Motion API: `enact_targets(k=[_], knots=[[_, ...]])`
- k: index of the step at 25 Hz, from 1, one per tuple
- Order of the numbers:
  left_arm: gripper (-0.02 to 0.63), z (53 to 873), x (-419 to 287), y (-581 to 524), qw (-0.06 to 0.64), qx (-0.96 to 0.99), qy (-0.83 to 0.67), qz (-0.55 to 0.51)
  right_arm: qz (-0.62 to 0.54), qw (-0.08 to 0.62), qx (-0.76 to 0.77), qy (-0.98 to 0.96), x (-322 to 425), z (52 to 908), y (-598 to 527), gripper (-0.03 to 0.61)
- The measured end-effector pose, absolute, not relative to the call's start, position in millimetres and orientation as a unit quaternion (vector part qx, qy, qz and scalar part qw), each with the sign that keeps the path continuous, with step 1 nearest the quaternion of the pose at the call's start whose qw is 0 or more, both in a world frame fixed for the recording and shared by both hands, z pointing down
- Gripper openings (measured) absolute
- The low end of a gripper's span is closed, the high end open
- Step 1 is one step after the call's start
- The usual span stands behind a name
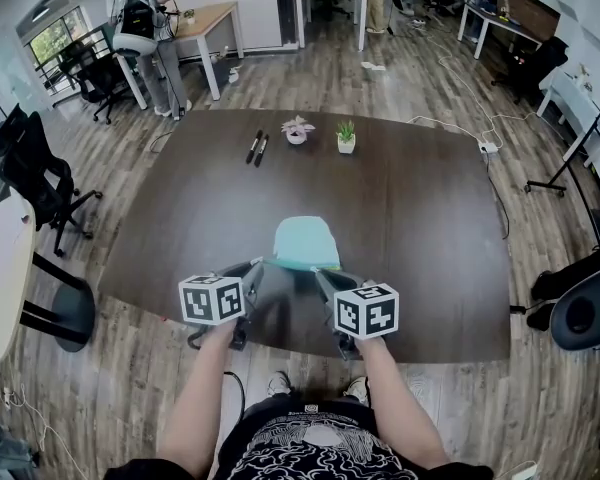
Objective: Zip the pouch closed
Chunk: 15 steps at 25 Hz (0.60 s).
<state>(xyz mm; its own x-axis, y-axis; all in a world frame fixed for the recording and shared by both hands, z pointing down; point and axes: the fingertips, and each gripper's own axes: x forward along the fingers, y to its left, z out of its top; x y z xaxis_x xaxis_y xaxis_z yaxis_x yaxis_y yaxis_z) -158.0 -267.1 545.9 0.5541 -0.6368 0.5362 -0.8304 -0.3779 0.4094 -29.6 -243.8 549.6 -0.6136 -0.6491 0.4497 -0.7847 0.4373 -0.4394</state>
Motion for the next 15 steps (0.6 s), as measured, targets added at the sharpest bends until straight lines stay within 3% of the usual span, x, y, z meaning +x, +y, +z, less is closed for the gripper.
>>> enact_targets(k=[15], knots=[[0.021,547.5,-166.9,-267.4,0.331,0.811,-0.460,0.145,0.318,0.104,0.434,-0.837,-23.9,551.0,-244.6,0.009]])
